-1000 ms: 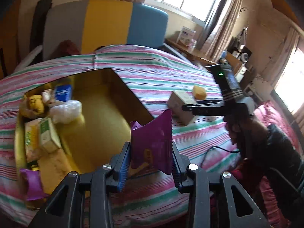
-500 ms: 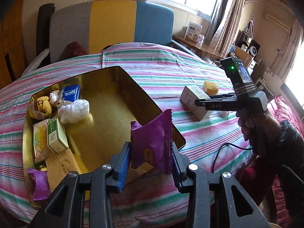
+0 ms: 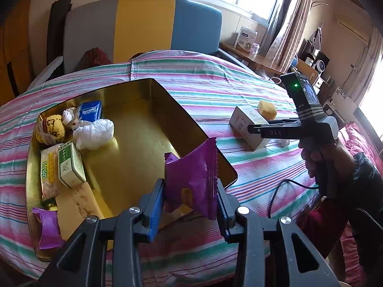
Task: Organize objects
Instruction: 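Lower the purple packet into the tray and open the left tool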
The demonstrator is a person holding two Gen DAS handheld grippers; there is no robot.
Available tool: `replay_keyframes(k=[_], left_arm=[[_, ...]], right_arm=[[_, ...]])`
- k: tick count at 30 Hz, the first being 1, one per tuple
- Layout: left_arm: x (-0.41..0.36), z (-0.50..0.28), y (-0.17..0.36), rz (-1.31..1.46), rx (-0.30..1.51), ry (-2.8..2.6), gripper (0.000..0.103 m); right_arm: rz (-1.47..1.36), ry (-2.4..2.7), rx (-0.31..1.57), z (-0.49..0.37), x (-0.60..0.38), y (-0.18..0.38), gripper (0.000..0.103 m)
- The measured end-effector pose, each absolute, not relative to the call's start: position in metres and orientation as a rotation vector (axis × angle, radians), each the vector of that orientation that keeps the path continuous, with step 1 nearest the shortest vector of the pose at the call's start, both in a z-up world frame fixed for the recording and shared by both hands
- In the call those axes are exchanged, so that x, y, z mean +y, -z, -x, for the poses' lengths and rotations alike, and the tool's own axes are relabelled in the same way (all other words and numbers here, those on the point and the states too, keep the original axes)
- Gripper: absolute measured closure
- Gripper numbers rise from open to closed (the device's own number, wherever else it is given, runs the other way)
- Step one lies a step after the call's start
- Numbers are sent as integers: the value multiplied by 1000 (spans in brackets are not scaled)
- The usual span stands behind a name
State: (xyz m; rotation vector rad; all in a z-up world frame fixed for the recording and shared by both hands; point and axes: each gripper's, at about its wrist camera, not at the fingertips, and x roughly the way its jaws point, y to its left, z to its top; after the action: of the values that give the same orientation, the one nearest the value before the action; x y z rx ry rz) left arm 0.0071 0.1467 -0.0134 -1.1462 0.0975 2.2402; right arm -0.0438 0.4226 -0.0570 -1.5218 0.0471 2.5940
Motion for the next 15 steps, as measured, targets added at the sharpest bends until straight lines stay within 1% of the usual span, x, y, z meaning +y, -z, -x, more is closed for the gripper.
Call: replay_keyframes(k=[4, 8, 15], left_arm=[[144, -5, 14, 1151, 82, -2235, 64], [131, 2, 10, 1156, 1, -2238, 64], [64, 24, -6, 1166, -166, -2375, 64]], right_arm=[[1519, -2595, 38, 44, 422, 57, 51], [1518, -2595, 29, 44, 422, 57, 51], [1516, -2595, 14, 43, 421, 56, 51]])
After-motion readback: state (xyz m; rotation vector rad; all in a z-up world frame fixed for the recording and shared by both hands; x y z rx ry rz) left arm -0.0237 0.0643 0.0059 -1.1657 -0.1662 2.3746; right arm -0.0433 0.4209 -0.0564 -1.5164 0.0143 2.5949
